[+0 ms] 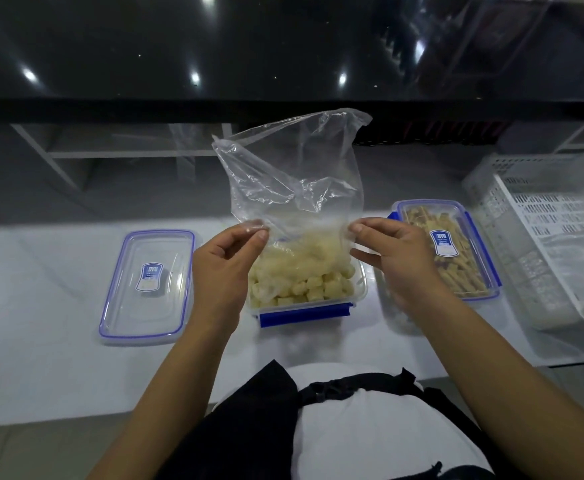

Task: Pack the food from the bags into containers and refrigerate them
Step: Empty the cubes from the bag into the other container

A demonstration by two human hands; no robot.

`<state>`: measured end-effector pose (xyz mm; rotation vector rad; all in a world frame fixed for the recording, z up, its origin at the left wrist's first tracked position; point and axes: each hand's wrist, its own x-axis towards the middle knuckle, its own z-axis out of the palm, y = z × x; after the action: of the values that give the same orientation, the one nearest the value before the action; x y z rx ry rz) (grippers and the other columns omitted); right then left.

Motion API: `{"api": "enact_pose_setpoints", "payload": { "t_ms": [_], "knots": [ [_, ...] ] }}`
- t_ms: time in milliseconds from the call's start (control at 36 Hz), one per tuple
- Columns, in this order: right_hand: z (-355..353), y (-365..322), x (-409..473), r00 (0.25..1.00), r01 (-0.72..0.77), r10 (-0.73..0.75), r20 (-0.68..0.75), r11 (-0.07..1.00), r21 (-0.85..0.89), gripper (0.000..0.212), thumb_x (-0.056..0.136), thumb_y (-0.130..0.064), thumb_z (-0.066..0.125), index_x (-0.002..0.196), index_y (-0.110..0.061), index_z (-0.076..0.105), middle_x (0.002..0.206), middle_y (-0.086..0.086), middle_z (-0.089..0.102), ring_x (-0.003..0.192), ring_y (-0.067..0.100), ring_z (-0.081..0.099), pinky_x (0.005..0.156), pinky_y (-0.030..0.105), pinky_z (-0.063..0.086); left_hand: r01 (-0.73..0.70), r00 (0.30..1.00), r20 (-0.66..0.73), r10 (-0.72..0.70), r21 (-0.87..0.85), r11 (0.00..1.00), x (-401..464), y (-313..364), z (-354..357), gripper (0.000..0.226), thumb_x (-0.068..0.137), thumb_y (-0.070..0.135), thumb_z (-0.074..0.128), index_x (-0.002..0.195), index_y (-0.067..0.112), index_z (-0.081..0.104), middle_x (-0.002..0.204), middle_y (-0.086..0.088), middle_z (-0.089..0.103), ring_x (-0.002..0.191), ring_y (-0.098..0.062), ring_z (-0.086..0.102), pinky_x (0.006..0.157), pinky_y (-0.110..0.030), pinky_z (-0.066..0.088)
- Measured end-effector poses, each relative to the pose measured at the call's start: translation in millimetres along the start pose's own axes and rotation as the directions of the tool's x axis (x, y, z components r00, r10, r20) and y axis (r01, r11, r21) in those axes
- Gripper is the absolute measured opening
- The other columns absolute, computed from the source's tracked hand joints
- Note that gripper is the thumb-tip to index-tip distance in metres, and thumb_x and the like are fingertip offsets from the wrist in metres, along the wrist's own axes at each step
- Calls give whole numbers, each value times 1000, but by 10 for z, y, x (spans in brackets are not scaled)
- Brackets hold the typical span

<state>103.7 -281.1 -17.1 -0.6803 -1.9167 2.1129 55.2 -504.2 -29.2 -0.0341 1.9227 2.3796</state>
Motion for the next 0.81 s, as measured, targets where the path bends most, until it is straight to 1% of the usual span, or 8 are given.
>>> {"api": "enact_pose_setpoints", "payload": {
  "t_ms": [139, 222, 361, 500, 583, 667, 722, 806],
  "knots": [
    [10, -69, 28, 999, -3, 1, 36, 999, 37, 11, 89, -11, 73, 84, -16, 81, 97, 8, 78, 98, 23, 73, 84, 37, 60, -18, 1000, 4, 18, 6, 1000, 25, 75, -14, 14, 89, 9, 75, 94, 20, 80, 100, -1, 79, 100, -16, 74, 87, -28, 59],
    [25, -106, 41, 998, 8, -10, 59, 999, 34, 10, 88, -13, 74, 84, -18, 81, 98, 8, 78, 98, 23, 73, 83, 37, 60, -17, 1000, -2, 17, 13, 1000, 40, 108, -24, 13, 89, 11, 75, 96, 21, 80, 99, -1, 79, 99, -18, 74, 86, -29, 60],
    [60, -138, 53, 998, -2, 0, 56, 999, 35, 14, 89, -10, 73, 80, -18, 81, 95, 8, 78, 96, 23, 74, 86, 40, 60, -23, 999, -37, 25, 39, 999, 75, 163, -43, 12, 88, 14, 75, 97, 20, 80, 95, 1, 79, 93, -15, 74, 83, -26, 60],
    [41, -177, 54, 999, 6, -8, 45, 999, 44, 12, 88, -11, 73, 81, -17, 81, 95, 10, 78, 99, 27, 73, 87, 44, 60, -43, 998, -46, 45, 44, 998, 108, 240, -63, 12, 88, 13, 76, 99, 16, 78, 94, 0, 79, 91, -14, 73, 87, -30, 60],
    [17, -203, 54, 999, 10, -12, 33, 999, 46, 11, 89, -10, 73, 82, -15, 80, 96, 12, 77, 101, 29, 73, 87, 45, 60, -45, 997, -60, 46, 27, 999, 121, 261, -71, 13, 87, 13, 76, 100, 15, 78, 91, 3, 79, 87, -12, 73, 84, -28, 60],
    [5, -233, 47, 1000, 13, -14, 16, 999, 51, 6, 89, -9, 72, 90, -10, 78, 98, 15, 77, 102, 32, 72, 86, 46, 60, -53, 997, -55, 54, 18, 998, 126, 278, -71, 13, 89, 12, 75, 101, 15, 78, 91, 3, 79, 87, -11, 73, 78, -23, 58],
    [14, -251, 39, 1000, 15, -16, 12, 999, 50, 6, 89, -9, 72, 93, -7, 77, 99, 16, 76, 101, 31, 72, 86, 47, 60, -58, 997, -51, 59, 15, 998, 130, 294, -69, 12, 89, 12, 74, 101, 15, 78, 91, 3, 79, 86, -11, 73, 76, -22, 58],
    [42, -272, 27, 1000, 15, -16, 13, 998, 55, 6, 89, -8, 72, 92, -7, 76, 98, 17, 76, 101, 32, 72, 86, 47, 60, -71, 996, -44, 72, 6, 997, 135, 329, -57, 11, 90, 13, 74, 100, 16, 78, 89, 5, 78, 85, -9, 72, 75, -20, 57]
  ]
}}
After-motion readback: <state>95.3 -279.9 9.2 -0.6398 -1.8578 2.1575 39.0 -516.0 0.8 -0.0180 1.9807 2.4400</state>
